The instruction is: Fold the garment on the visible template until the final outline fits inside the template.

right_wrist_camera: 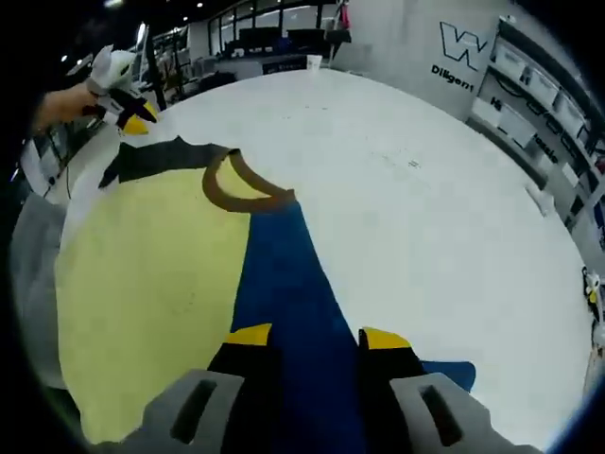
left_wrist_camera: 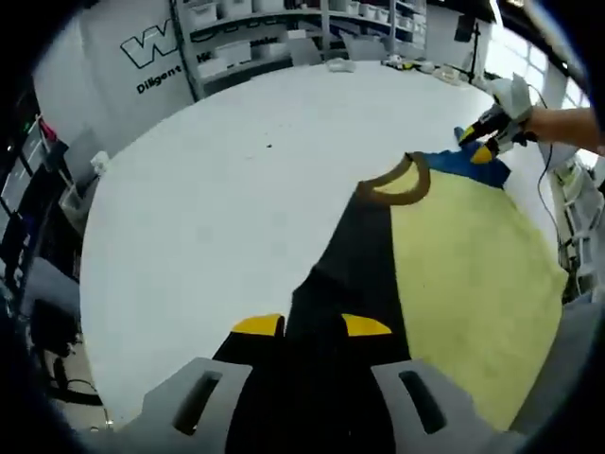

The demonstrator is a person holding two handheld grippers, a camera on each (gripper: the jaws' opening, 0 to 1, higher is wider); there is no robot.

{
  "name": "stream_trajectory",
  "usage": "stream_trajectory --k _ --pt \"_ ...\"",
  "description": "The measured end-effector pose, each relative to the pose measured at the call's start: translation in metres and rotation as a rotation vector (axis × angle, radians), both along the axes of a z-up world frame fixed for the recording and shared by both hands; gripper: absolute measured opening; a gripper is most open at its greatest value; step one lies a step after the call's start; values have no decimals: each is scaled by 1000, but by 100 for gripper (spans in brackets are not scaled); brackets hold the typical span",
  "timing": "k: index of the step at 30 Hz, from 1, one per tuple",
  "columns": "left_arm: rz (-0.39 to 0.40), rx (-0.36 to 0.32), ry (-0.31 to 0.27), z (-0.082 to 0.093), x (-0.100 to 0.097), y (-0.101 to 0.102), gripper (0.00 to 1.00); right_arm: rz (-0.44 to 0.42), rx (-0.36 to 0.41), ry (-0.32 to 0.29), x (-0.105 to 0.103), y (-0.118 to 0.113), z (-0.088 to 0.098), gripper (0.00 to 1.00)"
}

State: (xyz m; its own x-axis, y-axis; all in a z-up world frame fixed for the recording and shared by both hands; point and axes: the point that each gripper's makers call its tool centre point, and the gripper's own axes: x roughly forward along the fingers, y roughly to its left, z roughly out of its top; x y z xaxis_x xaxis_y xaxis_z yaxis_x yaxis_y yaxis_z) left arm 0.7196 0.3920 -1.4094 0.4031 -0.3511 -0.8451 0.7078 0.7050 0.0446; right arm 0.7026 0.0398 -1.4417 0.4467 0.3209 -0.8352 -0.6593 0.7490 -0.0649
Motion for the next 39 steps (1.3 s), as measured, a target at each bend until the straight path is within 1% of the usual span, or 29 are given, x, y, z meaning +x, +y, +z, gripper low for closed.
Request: stream_trajectory --k 1,2,3,4,5,7,9,10,11,12,13,15,18,19,21,22,26,27,29,31,34,35,36,37,39 --pt "-18 8 8 -5 1 -9 28 -1 2 11 1 2 -4 32" --pt "-30 18 14 -10 2 -12 29 2 4 10 2 3 -5 32" --pt "-38 31 36 -16 1 -16 30 4 5 5 4 4 -6 32" --pt "-41 42 44 -20 2 -16 31 0 3 12 4 4 -7 32" --pt "-38 62 53 -25 3 -14 30 -4 12 19 4 4 -6 31" --pt "-24 63 76 -29 3 -11 28 -3 6 2 7 2 -5 33" --pt "-13 76 92 -34 2 -5 29 -1 14 2 9 -1 -5 35" --pt "-11 83 97 -36 1 -1 30 -6 15 -12 11 -3 -4 37" --pt "-7 56 92 -35 3 -2 31 -11 21 -17 13 -4 -5 39" --pt "23 57 91 -34 6 2 33 -24 32 -14 14 -5 -5 39" --pt "43 45 99 -36 7 4 34 -40 41 -20 17 -6 -5 40" --pt "36 51 80 -34 11 5 34 -55 49 -32 22 -8 -6 40" --pt "84 44 66 -34 21 10 34 -76 51 -44 31 -8 -5 41" --pt "117 35 62 -34 27 12 33 -79 50 -49 33 -8 -5 41" --pt "156 29 55 -34 33 16 31 -100 41 -60 42 -11 -5 41" --pt "198 19 59 -35 36 19 29 -103 36 -67 46 -12 -5 41" --pt "204 6 55 -35 47 20 27 -160 35 -72 64 -18 -4 43" --pt "206 6 56 -34 48 19 26 -165 31 -71 67 -18 -4 45" --pt "211 10 57 -35 55 21 26 -176 8 -80 75 -21 -3 48" --pt "223 8 51 -34 61 22 25 -218 -12 -91 81 -27 -2 49" --pt "269 -8 56 -34 69 27 22 -269 -25 -102 84 -37 -1 44" --pt "281 -14 62 -34 70 29 20 -274 -14 -103 85 -39 -1 43" --pt "285 -19 65 -34 70 30 19 -305 20 -91 83 -38 -2 44" --pt "287 -21 65 -34 70 32 19 -327 27 -90 83 -41 -2 46" --pt "285 21 50 -33 67 42 18 -342 30 -92 81 -47 -3 48"
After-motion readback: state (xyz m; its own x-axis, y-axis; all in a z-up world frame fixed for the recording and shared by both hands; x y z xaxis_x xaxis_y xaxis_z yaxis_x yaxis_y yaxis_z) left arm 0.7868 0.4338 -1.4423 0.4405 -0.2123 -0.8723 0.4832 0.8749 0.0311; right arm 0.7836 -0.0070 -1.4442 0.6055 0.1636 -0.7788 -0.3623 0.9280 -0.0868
